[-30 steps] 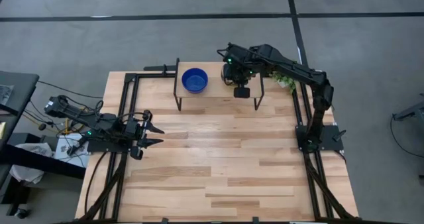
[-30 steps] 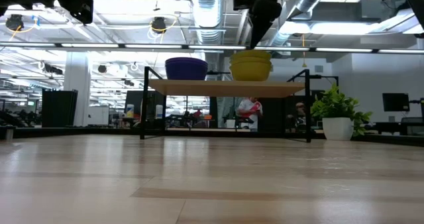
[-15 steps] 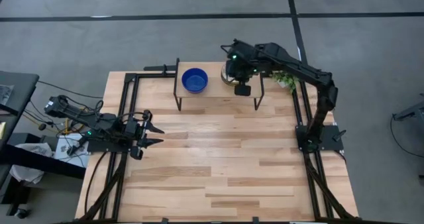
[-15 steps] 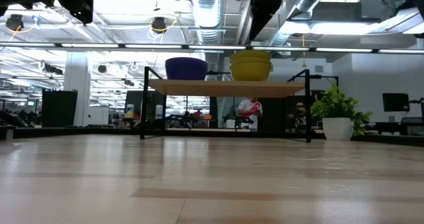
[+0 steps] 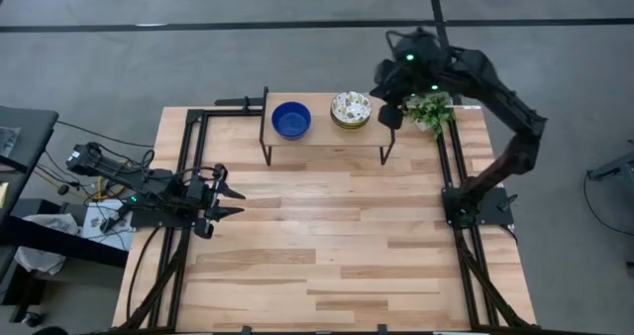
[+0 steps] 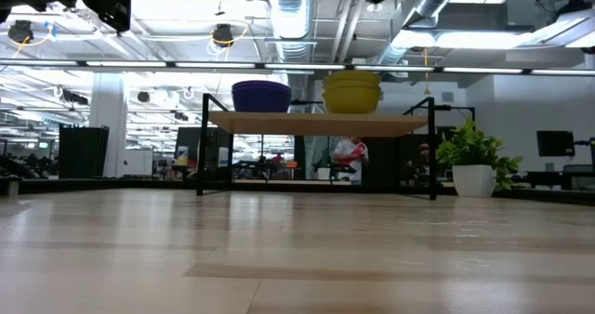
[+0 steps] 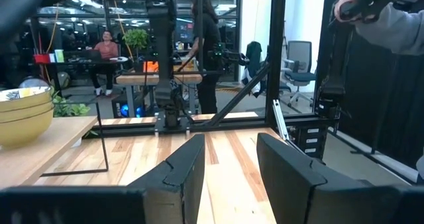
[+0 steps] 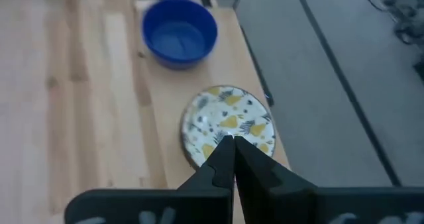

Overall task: Pick & Place Mini bowls
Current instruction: Return to Home Position

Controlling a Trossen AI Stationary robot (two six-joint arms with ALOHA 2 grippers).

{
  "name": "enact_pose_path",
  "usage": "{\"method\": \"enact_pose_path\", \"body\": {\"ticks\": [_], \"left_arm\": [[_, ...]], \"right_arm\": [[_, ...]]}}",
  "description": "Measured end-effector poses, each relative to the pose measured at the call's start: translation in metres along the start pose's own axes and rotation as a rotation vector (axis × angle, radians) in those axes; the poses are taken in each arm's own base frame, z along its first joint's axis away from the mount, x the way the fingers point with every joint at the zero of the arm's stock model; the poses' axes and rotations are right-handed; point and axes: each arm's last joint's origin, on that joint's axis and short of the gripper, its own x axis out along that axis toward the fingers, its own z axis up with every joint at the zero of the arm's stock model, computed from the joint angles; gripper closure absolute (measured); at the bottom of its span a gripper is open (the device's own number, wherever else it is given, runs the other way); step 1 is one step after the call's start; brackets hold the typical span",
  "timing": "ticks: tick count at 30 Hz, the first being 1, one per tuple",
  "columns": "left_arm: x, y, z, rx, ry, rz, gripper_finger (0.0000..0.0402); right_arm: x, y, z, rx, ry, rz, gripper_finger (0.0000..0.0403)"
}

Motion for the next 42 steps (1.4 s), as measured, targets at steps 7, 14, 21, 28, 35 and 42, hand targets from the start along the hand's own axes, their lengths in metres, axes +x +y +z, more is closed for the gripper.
{"method": "enact_pose_path", "body": {"ticks": [7, 14, 21, 28, 35, 42], "left_arm": [[0.000, 0.000, 0.000, -0.005, -0.004, -0.002, 0.0265], [0.000, 0.000, 0.001, -0.006, -0.011, -0.009, 0.0265], [0.000, 0.000, 0.001, -0.028, -0.015, -0.010, 0.0265], [0.000, -0.001, 0.001, -0.048, -0.015, -0.019, 0.0265], [0.000, -0.002, 0.002, -0.053, -0.019, -0.063, 0.0265], [0.001, -0.002, 0.001, -0.094, -0.013, -0.063, 0.0265]], "right_arm": [[-0.012, 0.001, -0.025, 0.058, -0.066, 0.061, 0.0403], [-0.005, 0.016, -0.065, 0.118, -0.140, 0.038, 0.0403], [-0.007, 0.034, -0.109, 0.230, -0.227, 0.088, 0.0403], [-0.008, 0.050, -0.147, 0.327, -0.300, 0.132, 0.0403], [0.000, 0.066, -0.178, 0.423, -0.380, 0.188, 0.0403], [0.008, 0.079, -0.205, 0.494, -0.392, 0.242, 0.0403]]}}
